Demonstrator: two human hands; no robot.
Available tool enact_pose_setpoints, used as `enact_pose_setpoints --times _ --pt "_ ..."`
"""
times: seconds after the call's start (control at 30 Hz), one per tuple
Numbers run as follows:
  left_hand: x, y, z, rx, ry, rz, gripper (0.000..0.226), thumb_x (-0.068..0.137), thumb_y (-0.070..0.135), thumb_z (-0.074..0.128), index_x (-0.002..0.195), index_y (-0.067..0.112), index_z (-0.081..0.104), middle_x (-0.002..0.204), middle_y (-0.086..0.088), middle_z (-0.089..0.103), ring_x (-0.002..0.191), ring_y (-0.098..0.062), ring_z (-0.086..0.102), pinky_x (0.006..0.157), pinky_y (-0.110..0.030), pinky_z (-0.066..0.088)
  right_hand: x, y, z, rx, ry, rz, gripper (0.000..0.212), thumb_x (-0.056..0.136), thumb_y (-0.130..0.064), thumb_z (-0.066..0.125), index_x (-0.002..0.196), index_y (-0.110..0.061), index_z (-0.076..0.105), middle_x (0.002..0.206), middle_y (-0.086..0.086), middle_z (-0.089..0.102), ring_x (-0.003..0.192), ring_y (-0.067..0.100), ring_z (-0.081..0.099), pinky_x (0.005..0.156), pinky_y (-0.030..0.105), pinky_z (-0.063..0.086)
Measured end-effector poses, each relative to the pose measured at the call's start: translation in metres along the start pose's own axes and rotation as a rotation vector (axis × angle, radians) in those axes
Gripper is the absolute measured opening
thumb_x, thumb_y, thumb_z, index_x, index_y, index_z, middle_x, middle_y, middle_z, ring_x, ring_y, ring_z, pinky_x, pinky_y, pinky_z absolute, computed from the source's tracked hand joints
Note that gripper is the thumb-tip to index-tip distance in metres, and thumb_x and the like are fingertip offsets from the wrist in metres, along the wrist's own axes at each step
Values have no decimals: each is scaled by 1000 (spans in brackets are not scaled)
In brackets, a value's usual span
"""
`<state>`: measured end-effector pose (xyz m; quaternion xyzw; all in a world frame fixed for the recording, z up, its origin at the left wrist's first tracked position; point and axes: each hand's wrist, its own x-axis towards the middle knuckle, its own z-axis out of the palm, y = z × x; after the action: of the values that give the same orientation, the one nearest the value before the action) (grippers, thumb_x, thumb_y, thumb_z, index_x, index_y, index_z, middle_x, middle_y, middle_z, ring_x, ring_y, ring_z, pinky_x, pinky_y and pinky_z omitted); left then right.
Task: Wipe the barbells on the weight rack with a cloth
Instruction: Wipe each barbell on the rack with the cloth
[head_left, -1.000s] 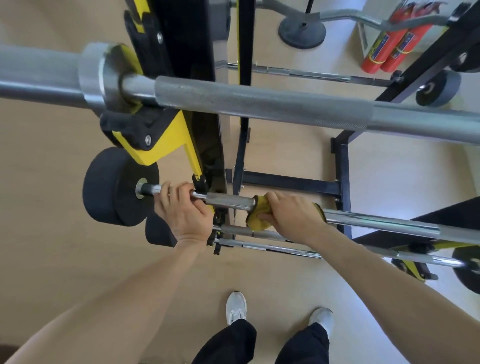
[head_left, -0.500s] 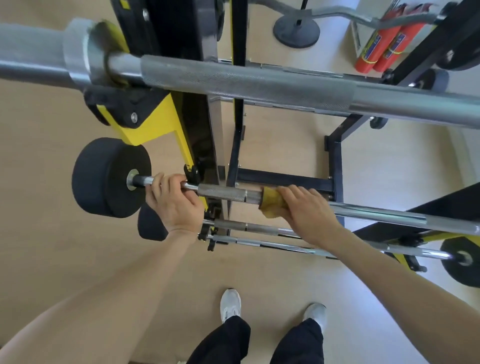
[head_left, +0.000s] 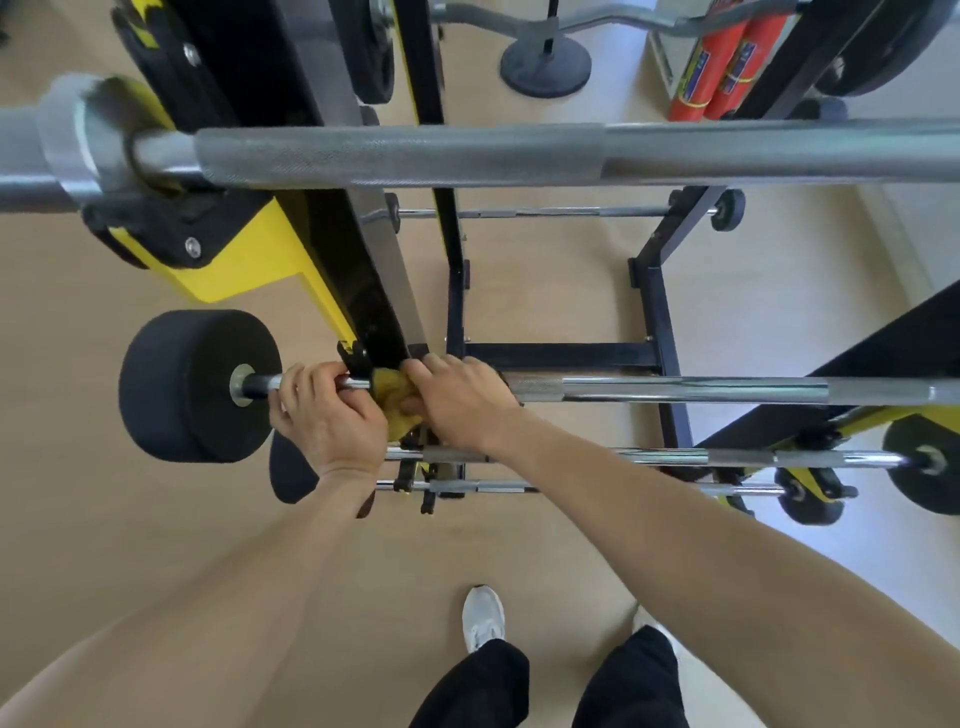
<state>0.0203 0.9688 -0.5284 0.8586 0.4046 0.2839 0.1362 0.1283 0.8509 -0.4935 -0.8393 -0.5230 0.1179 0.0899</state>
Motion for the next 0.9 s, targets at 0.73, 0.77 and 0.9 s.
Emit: enact_pose_setpoints --times 0.73,0.77,0.9 --pt "2 -3 2 -73 -14 -35 25 95 19 41 99 12 64 105 -6 66 118 -28 54 110 -57 32 -29 27 -5 -69 -47 92 49 99 -36 56 142 -23 38 129 0 58 120 22 55 104 38 41" --pt "2 -3 2 -74 -15 -38 25 95 19 41 98 11 64 103 -6 66 117 -28 55 109 -58 33 -49 49 -9 -81 -46 129 47 99 -42 53 140 -24 40 127 -2 58 117 21 56 101 37 41" --pt "4 -1 2 -68 -20 -43 24 92 19 42 96 10 64 100 -7 67 112 -29 56 100 -60 38 -103 101 -27 -163 -58 237 60 92 -63 23 125 -21 50 111 -2 62 97 21 60 87 37 44"
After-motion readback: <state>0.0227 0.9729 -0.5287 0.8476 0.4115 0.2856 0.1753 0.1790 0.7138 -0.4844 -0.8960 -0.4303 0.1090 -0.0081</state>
